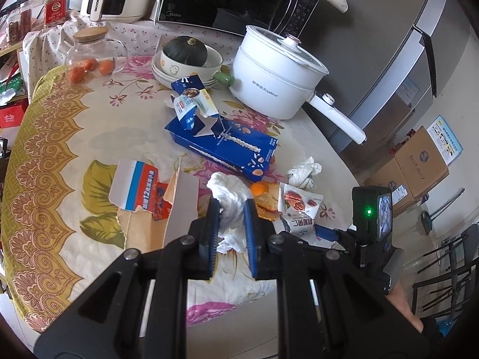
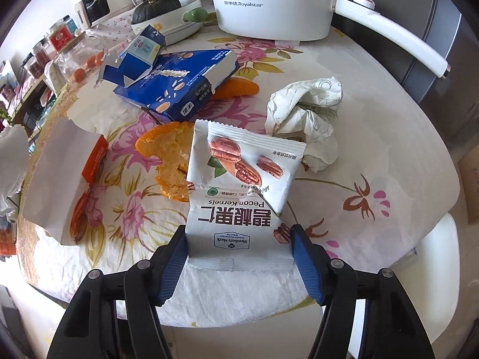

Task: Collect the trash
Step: 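Grasp the crumpled white tissue with the left tool while the right tool grasps the pecan kernels bag, then carry the tissue into the white bin and open the left tool while the right tool carries the pecan bag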

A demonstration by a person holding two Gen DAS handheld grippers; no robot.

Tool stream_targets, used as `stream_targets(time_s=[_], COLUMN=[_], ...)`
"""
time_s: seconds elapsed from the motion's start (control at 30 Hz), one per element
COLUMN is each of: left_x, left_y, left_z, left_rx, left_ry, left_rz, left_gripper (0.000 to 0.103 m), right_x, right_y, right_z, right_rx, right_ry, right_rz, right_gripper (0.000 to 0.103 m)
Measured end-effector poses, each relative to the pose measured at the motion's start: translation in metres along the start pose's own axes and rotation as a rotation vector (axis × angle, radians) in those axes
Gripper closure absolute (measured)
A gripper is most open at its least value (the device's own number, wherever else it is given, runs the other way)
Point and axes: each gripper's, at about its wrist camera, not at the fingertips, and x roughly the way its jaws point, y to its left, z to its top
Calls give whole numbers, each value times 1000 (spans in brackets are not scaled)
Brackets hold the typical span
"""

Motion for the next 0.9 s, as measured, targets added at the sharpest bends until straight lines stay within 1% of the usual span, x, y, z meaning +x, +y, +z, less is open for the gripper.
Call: stream_targets(time_s=[0.2, 0.37, 0.9], left_x=[7, 14, 50], left_y=[-15, -32, -112], left_z=[-4, -8, -28], left_rx=[24, 49, 146], left_ry=[18, 31, 90], left_rz=[-13, -31, -111], left_gripper=[85, 85, 85], right_x=[-19, -35, -81], right_y=[-10, -29, -117], right_z=[-4, -9, -38], right_rx=[-5, 14, 114], right_ry=[-25, -41, -62], right_rz=[-1, -17, -81], right_gripper=[35, 35, 35])
